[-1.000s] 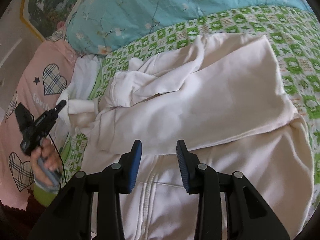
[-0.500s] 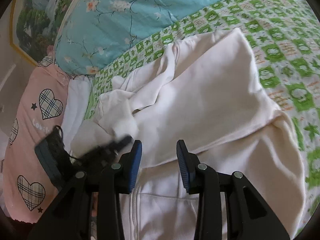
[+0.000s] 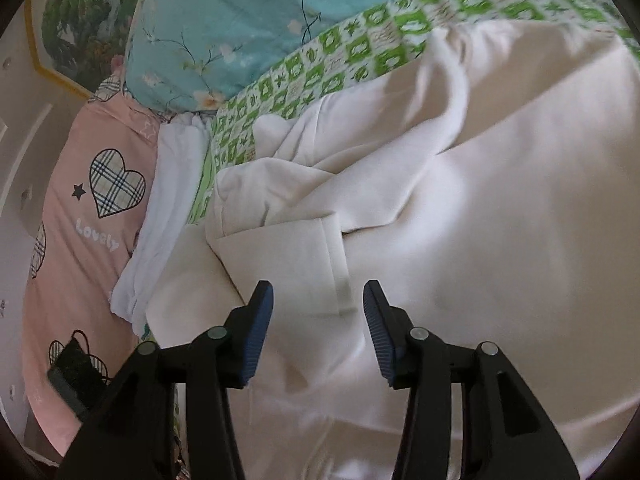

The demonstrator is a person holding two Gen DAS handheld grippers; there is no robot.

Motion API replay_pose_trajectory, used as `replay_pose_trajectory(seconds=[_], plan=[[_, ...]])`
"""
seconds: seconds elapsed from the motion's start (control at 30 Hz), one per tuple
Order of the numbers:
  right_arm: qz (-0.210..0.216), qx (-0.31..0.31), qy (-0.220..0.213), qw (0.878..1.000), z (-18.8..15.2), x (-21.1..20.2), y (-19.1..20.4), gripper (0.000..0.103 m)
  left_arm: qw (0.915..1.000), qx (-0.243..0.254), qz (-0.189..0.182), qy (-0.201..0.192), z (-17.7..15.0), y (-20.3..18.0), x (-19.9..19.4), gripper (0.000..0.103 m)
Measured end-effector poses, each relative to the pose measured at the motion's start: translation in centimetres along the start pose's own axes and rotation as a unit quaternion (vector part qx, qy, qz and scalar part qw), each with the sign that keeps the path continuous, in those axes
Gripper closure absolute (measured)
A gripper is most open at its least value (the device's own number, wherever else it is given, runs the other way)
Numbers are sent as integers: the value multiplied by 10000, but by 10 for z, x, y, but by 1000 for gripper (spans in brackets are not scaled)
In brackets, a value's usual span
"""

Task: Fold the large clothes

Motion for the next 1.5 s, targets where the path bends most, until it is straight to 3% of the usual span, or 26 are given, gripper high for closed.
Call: replay_pose_trajectory(seconds=[0.1, 0.17, 0.3, 0.43, 0.53, 0.6, 0.7, 0.9, 1.0, 1.1, 1.17, 1.2, 1.27, 1.43, 1.5], plan=[[24, -27, 85, 10000, 0, 14, 3, 58, 9991, 113, 306, 254, -5, 10, 19, 53], [-22, -174, 70, 9998, 0, 15, 8, 92, 9978, 186, 580, 272, -4, 14, 29, 53], [22, -254, -308, 9992, 7, -9, 23, 95, 9962, 171, 807, 272, 1, 12, 47, 55], [-113, -80, -1241, 9922, 26, -76, 24, 96, 9878, 115, 1547, 123, 6, 26, 51, 67], [-535, 283, -1893, 9801, 29, -127, -2, 96, 9871, -462, 1526, 121, 0, 49, 43, 67], [-960, 444, -2058, 9729, 23, -143, -26, 96, 9886, -519, 1400, 174, -5, 51, 41, 67], [-1502, 720, -1631, 9724, 4, -134, -60, 96, 9885, -461, 1432, 156, -6, 50, 37, 67], [-1991, 760, -852, 9733, -29, -122, -80, 90, 9893, -723, 1258, 173, -10, 60, 33, 67], [-2344, 423, -1244, 9632, -18, -146, -62, 89, 9894, -730, 1242, 165, -10, 60, 33, 65], [-1756, -95, -1440, 9738, -1, -143, -18, 78, 9888, -796, 1248, 173, -12, 60, 34, 64], [-1172, -341, -1181, 9855, 10, -120, 7, 53, 9887, -791, 1264, 166, -12, 60, 34, 64], [-761, -473, -969, 9912, 16, -94, 25, 52, 9887, -805, 1253, 160, -12, 60, 34, 64], [-369, -713, -693, 9944, 21, -51, 50, 52, 9885, -897, 1208, 159, -12, 62, 34, 63], [-119, -827, 212, 9963, 22, 61, 78, 52, 9883, -992, 1152, 149, -14, 63, 33, 61], [-278, -975, 449, 9938, 17, 90, 79, 52, 9883, -1009, 1139, 140, -14, 63, 33, 61]])
Point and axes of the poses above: each gripper's, at about its wrist camera, not at the fingertips, and x roughly the way its jaws point, y to its left, z to its top, the point moved 5 cm from there along x, roughly the way its jaws point, and after that the axes turned 13 degrees about -y, right-handed, at the moved point
